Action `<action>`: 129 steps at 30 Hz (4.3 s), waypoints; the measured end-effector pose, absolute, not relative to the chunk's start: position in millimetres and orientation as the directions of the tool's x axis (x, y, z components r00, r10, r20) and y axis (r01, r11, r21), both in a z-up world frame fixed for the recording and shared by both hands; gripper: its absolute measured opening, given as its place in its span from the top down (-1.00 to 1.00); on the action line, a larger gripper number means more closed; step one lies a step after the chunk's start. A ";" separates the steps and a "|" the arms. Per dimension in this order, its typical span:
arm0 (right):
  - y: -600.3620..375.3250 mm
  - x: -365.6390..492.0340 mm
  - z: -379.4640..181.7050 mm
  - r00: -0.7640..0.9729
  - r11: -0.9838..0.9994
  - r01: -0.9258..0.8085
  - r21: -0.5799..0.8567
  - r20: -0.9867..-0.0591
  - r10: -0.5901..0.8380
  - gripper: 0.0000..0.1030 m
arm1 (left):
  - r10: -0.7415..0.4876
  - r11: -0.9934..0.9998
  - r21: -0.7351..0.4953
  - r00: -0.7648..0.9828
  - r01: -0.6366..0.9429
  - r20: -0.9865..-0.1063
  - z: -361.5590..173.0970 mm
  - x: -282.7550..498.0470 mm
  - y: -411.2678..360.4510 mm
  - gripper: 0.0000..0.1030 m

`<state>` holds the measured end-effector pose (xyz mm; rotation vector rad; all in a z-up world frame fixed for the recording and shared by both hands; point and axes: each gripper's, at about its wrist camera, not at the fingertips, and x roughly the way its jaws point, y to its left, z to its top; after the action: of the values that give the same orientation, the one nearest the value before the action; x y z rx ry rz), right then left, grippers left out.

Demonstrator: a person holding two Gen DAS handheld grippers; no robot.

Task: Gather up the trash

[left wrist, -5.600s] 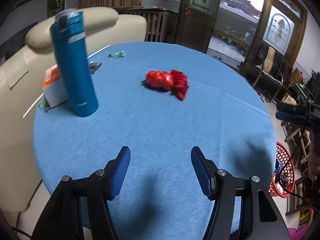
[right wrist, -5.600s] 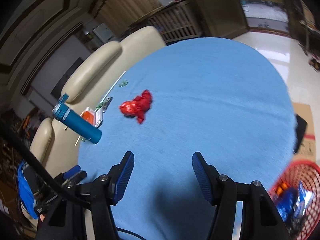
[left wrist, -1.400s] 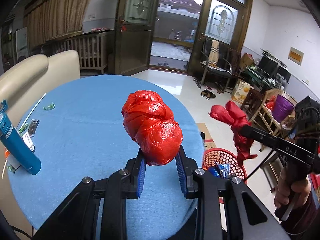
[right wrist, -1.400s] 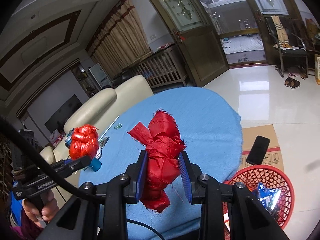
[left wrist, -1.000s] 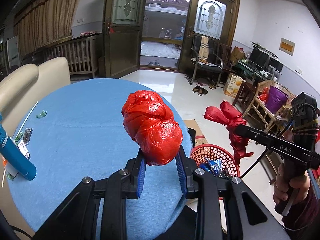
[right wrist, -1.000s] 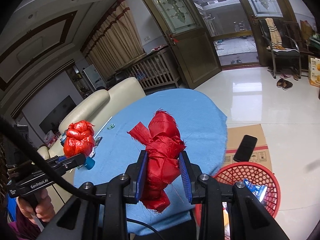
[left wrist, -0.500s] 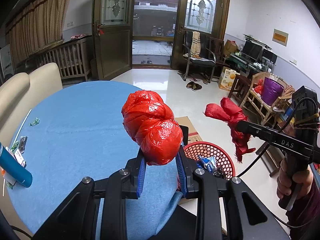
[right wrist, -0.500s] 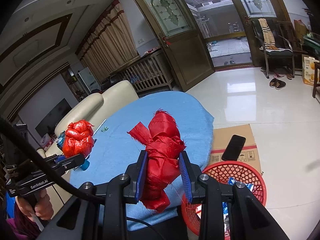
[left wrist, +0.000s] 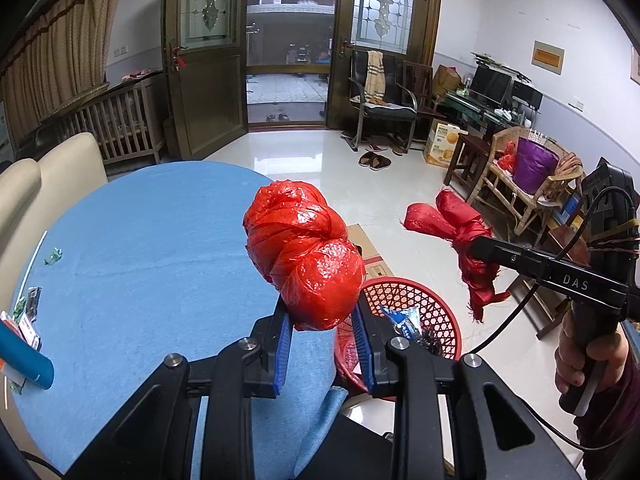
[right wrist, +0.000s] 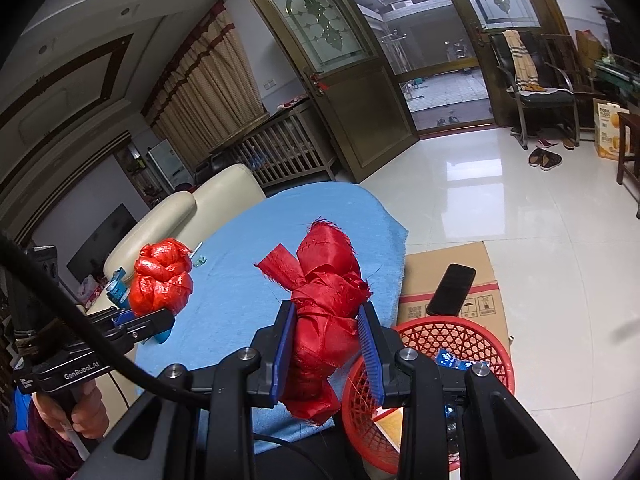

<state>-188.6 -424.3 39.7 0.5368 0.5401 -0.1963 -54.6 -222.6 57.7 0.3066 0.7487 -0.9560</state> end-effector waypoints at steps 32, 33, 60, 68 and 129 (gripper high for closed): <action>-472.6 -212.1 10.7 0.809 0.788 0.393 0.474 -0.586 -0.051 0.34 | -0.653 0.422 -0.152 0.183 0.894 -0.735 36.2 -49.9 -268.0 0.41; -474.0 -212.4 8.8 0.807 0.784 0.396 0.478 -0.589 -0.049 0.34 | -0.651 0.419 -0.153 0.179 0.895 -0.738 34.6 -50.0 -269.6 0.41; -499.5 -215.6 -51.4 0.744 0.700 0.481 0.527 -0.668 -0.009 0.34 | -0.592 0.325 -0.232 0.006 0.917 -0.806 -8.3 -61.9 -326.5 0.41; -505.7 -219.2 -64.0 0.730 0.673 0.509 0.536 -0.683 -0.009 0.29 | -0.575 0.304 -0.234 -0.018 0.923 -0.818 -20.7 -66.8 -336.7 0.39; -233.8 -75.2 106.7 0.910 0.962 -0.058 0.268 -0.382 0.161 -0.29 | -0.406 0.894 0.031 0.836 0.448 -0.368 118.5 -23.0 -28.8 -0.81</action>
<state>-75.2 -233.8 106.7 0.2550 0.4128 0.1142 -23.0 -28.8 118.5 0.1176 0.3633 -0.4533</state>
